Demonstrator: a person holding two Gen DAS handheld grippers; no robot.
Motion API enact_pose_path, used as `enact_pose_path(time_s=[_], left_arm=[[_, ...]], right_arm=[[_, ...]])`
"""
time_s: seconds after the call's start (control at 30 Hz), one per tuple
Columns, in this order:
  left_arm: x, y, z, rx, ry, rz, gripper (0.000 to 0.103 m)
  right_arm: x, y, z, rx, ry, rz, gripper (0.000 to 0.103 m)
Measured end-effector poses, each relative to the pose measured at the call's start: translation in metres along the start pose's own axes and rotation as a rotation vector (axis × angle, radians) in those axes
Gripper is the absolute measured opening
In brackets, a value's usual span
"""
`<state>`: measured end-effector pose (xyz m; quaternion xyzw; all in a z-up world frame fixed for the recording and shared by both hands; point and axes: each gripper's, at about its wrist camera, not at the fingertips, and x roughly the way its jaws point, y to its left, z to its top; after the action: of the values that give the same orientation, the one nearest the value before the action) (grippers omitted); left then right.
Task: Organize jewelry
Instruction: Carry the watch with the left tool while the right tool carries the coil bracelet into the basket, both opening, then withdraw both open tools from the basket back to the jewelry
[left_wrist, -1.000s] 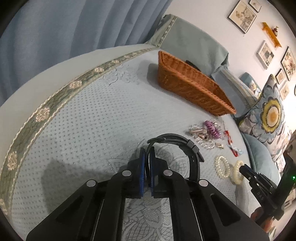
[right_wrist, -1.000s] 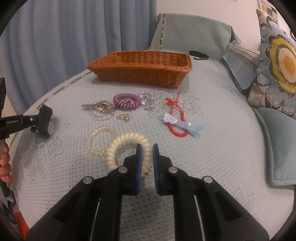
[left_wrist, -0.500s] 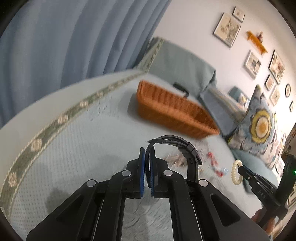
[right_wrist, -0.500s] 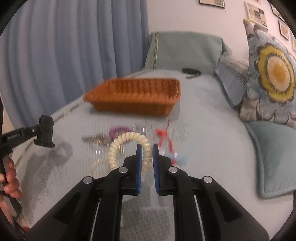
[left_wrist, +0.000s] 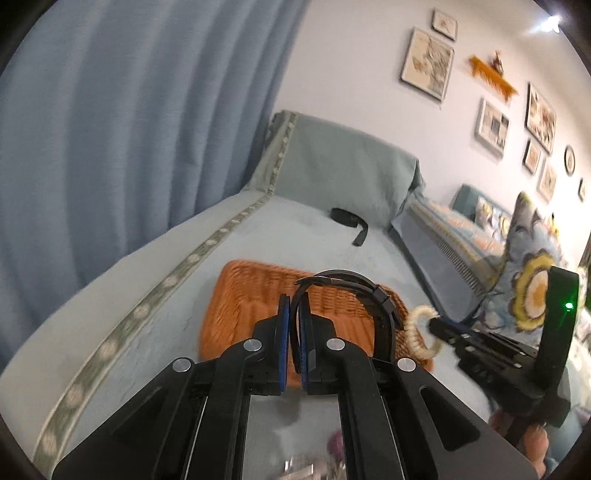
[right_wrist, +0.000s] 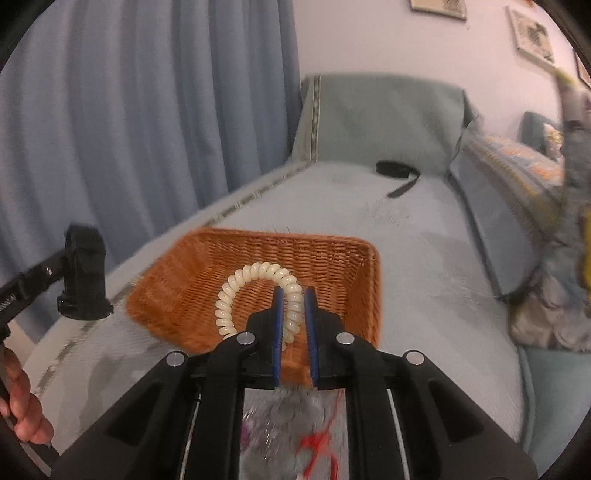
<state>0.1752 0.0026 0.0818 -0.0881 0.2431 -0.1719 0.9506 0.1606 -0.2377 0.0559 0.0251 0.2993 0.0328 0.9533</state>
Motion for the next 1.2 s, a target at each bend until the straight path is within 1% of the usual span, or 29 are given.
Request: enact_pose_path(time_s=[0.07, 0.13, 0.2, 0.23, 0.33, 0.43, 0.5, 0.53, 0.57, 0.6, 0.67, 0.7, 0.77, 0.9, 1.03, 1.13, 1.2], left_arm=[[0.035, -0.006, 0.005, 0.022, 0.042, 0.01, 0.002], [0.06, -0.007, 0.004, 0.033, 0.078, 0.02, 0.002], [0.087, -0.005, -0.002, 0.039, 0.135, 0.033, 0.002], [0.1, -0.005, -0.006, 0.048, 0.165, 0.052, 0.002], [0.117, -0.004, -0.016, 0.078, 0.212, 0.083, 0.002], [0.124, -0.006, -0.023, 0.098, 0.254, 0.093, 0.004], [0.123, -0.003, -0.025, 0.085, 0.276, 0.068, 0.015], [0.12, -0.003, -0.025, 0.081, 0.268, 0.065, 0.016], [0.116, -0.003, -0.023, 0.088, 0.257, 0.064, 0.019], [0.111, -0.005, -0.022, 0.096, 0.25, 0.057, 0.027], [0.097, -0.005, -0.019, 0.097, 0.229, 0.045, 0.037], [0.085, -0.003, -0.017, 0.094, 0.214, 0.029, 0.037], [0.069, -0.003, -0.017, 0.081, 0.207, -0.012, 0.04], [0.024, 0.001, -0.023, 0.067, 0.166, -0.057, 0.04], [-0.023, 0.004, -0.04, 0.038, 0.123, -0.095, 0.04], [-0.046, 0.006, -0.058, 0.013, 0.12, -0.099, 0.04], [-0.056, 0.009, -0.068, -0.008, 0.12, -0.105, 0.04]], right_arm=[[0.03, -0.001, 0.005, -0.005, 0.055, -0.002, 0.009], [0.058, -0.001, 0.006, -0.008, 0.123, -0.004, 0.009], [0.077, 0.001, 0.003, -0.021, 0.166, -0.008, 0.009], [0.084, 0.003, 0.001, -0.038, 0.183, -0.023, 0.009], [0.097, 0.007, -0.006, -0.06, 0.223, -0.027, 0.009], [0.1, 0.008, -0.011, -0.067, 0.236, -0.029, 0.009], [0.1, 0.006, -0.01, -0.056, 0.237, -0.03, 0.01], [0.099, 0.004, -0.009, -0.05, 0.24, -0.029, 0.011], [0.098, 0.002, -0.009, -0.039, 0.244, -0.021, 0.014], [0.094, 0.001, -0.008, -0.032, 0.242, -0.014, 0.021], [0.087, -0.002, -0.006, -0.027, 0.223, -0.01, 0.027], [0.08, -0.003, -0.005, -0.024, 0.207, 0.003, 0.027], [0.066, -0.006, -0.004, -0.01, 0.189, 0.027, 0.028], [0.026, -0.007, -0.008, 0.005, 0.15, 0.082, 0.028], [-0.024, -0.001, -0.027, 0.001, 0.087, 0.122, 0.028], [-0.048, 0.002, -0.04, 0.004, 0.063, 0.137, 0.028], [-0.063, 0.008, -0.056, 0.004, 0.055, 0.153, 0.031]])
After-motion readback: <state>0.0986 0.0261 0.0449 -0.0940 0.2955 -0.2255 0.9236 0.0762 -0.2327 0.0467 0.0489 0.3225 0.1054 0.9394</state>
